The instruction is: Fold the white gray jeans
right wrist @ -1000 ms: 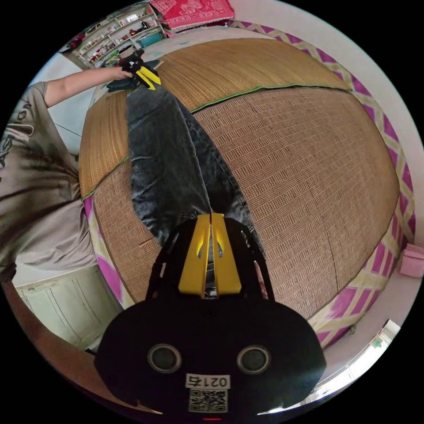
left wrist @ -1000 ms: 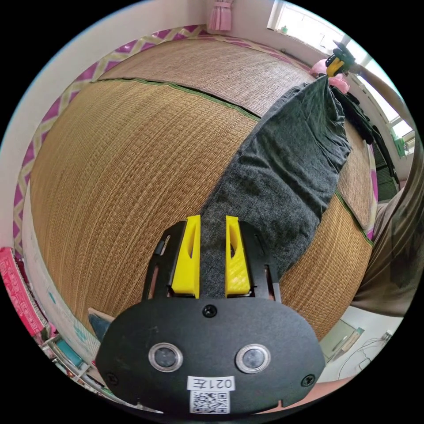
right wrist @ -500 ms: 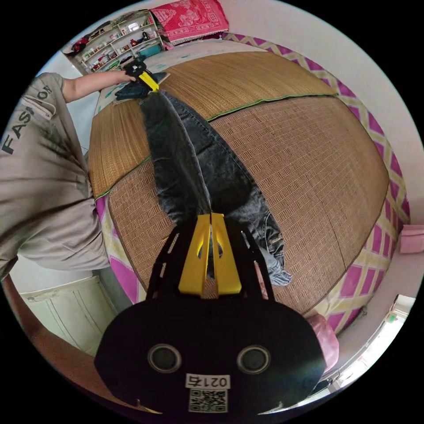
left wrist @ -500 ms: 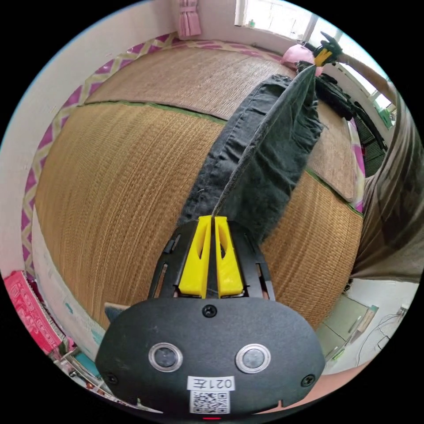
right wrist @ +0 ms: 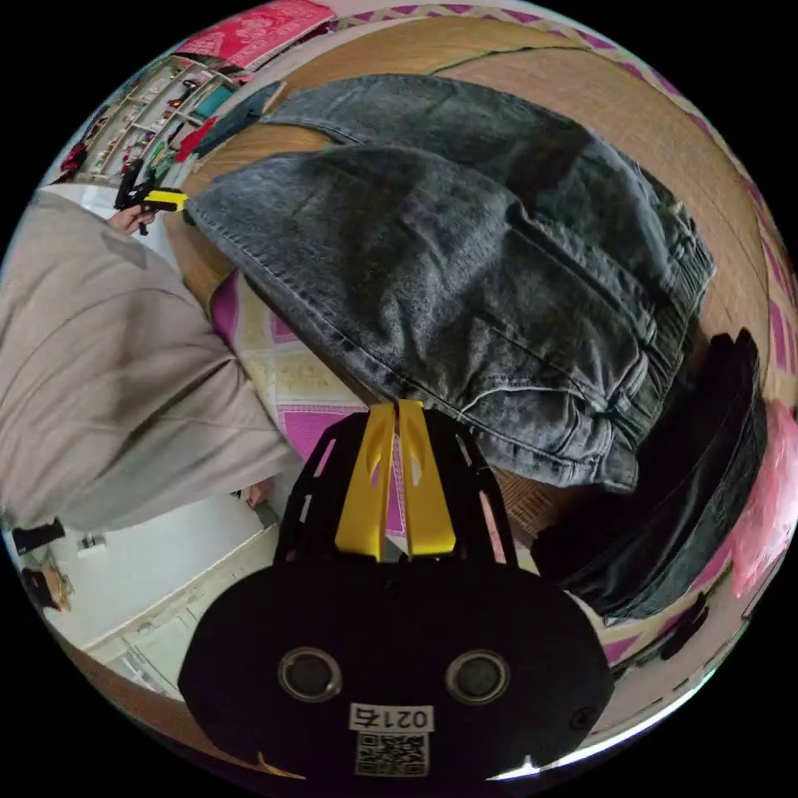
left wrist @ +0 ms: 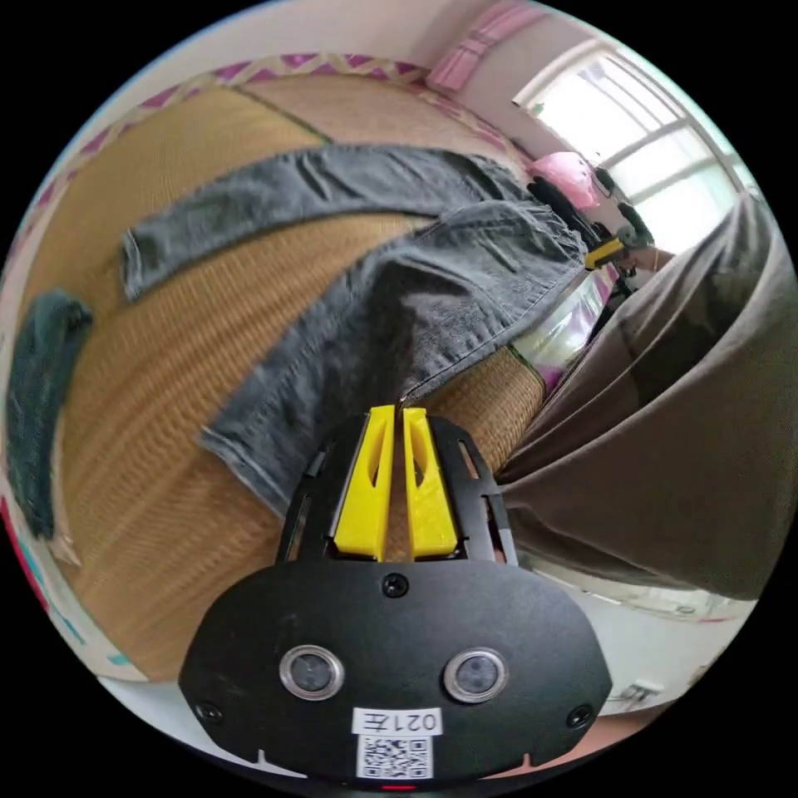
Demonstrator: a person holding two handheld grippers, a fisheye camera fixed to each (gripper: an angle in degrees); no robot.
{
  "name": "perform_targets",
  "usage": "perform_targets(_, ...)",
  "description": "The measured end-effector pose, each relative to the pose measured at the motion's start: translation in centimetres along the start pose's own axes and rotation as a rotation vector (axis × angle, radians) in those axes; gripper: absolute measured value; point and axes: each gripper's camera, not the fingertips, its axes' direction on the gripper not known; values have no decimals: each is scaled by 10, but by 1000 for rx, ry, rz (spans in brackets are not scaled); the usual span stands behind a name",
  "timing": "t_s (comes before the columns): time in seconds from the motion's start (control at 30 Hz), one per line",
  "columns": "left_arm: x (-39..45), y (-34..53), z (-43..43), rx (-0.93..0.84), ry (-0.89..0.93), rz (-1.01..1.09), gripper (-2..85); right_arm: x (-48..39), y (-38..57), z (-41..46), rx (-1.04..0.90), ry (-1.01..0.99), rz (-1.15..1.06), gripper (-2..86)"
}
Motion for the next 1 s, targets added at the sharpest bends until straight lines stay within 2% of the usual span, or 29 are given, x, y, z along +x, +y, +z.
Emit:
perform_targets(0.13,-5,39,19,-9,49,-93,2,-10,7,42,-7,-10,96,7)
perform_targets(0.27,-2,91,-9,-5,-50,-162,-6,-26,18,37,-84,-4,54,29)
perform_targets(0.4,-6,141,-40,141,-139,-304,-6,-32,27,10,119,-35,109,46)
perform_targets(0.53,-7,141,-33,206,-260,-379,3,-54,3,13,269,104,157,40)
perform_targets(0.63,-10,126,-13,218,-273,-374,4,-74,-24,34,259,234,159,23)
perform_targets(0.73,-21,126,10,137,-362,-424,-2,-85,-41,56,250,364,180,6)
perform_targets(0.83,-42,157,10,196,-211,-444,-8,-86,-49,82,235,440,213,-6)
perform_targets(0.93,-58,180,5,183,-229,-496,-9,-82,-59,126,115,463,237,-9)
perform_targets(1.0,-68,187,8,128,-205,-490,-9,-85,-59,148,120,439,236,-9)
